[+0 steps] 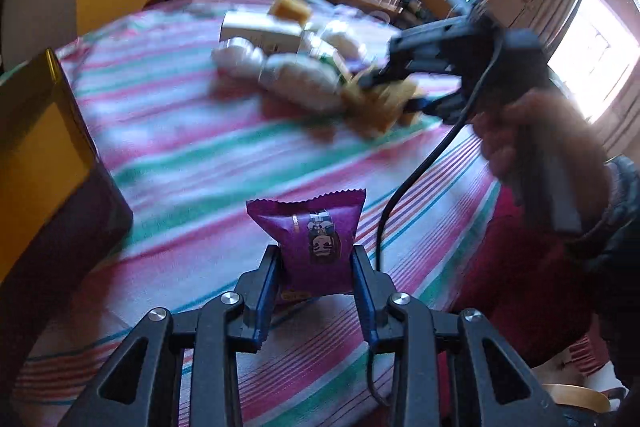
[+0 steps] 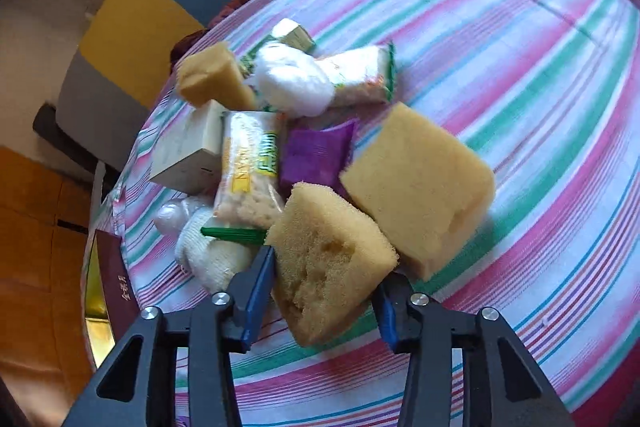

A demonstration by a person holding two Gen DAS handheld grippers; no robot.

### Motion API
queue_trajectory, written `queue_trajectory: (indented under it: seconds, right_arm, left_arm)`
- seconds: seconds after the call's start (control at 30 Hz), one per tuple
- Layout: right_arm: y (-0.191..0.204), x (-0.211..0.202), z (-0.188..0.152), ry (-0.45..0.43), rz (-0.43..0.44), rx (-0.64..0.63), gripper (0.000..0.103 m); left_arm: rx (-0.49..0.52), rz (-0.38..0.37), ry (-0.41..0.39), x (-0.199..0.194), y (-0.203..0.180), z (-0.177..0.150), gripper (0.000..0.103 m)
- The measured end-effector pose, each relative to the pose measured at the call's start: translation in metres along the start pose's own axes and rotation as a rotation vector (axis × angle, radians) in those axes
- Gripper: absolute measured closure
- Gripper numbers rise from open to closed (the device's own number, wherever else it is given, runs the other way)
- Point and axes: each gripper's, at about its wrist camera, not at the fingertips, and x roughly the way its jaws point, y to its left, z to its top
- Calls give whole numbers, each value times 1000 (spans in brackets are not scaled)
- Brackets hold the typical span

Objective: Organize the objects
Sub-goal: 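Carry the purple packet toward the tray with the left gripper while the right gripper grasps a yellow sponge, then lower the purple packet into the gold tray and open the left gripper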

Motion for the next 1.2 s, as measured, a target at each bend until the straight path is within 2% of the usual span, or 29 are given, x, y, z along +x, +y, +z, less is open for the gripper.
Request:
queue_trajectory:
  seconds: [0.1, 0.27, 0.5, 0.63, 0.73, 0.97, 1.07, 1.2]
  right_arm:
    - [4, 2, 0, 2, -14, -25, 59]
    - [12, 0, 0, -16, -44, -78, 60]
    - [18, -6, 1, -58, -68, -121, 63]
    - [17, -12, -1, -72, -77, -147, 63]
    - [20, -15, -1, -86, -91, -170, 63]
    - [24, -21, -3, -113, -98, -204, 64]
    - [25, -22, -3, -118, -97, -215, 64]
    - [25, -22, -4, -125, -101, -219, 64]
  left_arm:
    - [16, -4, -57, -19, -4, 4, 69]
    - [-16, -18, -119, -43, 1, 8, 69]
    - [-135, 7, -202, -87, 33, 15, 69]
    - [-242, 111, -225, -109, 69, 14, 69]
    - [-327, 224, -240, -129, 110, 15, 69]
    - [-520, 455, -186, -150, 229, 15, 69]
    - [-577, 485, -162, -146, 268, 18, 69]
    - [-584, 538, -124, -129, 294, 25, 69]
